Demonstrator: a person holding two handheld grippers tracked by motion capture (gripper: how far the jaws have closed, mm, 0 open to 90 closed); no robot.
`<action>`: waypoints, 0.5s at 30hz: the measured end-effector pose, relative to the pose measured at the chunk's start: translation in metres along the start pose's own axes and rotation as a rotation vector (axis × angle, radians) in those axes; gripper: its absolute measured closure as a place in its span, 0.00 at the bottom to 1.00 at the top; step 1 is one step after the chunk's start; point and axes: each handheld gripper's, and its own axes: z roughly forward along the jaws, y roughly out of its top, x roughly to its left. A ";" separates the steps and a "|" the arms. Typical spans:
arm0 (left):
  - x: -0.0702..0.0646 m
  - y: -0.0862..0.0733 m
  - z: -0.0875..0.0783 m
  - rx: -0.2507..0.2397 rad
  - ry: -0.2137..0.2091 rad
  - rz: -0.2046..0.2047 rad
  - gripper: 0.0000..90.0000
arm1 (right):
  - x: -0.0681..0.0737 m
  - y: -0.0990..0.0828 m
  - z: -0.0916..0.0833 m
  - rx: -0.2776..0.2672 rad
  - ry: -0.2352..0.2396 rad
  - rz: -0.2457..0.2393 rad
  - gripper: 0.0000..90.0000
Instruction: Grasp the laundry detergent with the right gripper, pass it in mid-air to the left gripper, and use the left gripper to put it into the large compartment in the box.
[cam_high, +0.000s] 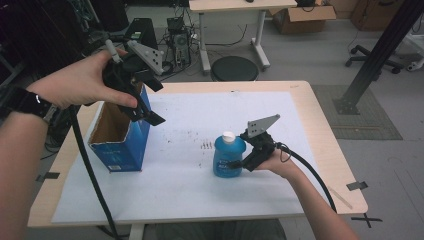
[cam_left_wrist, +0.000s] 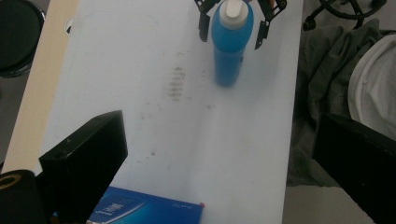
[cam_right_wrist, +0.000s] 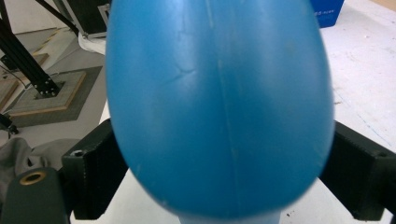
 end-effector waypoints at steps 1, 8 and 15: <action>0.000 0.000 0.000 0.000 -0.001 0.002 0.05 | 0.000 0.000 0.000 -0.001 -0.001 0.000 0.14; 0.000 -0.001 0.000 -0.001 0.002 0.000 0.05 | -0.001 0.000 0.003 -0.012 0.005 -0.005 0.20; -0.001 -0.002 0.000 0.001 0.001 -0.001 0.05 | 0.000 -0.001 0.005 -0.009 0.012 -0.008 0.24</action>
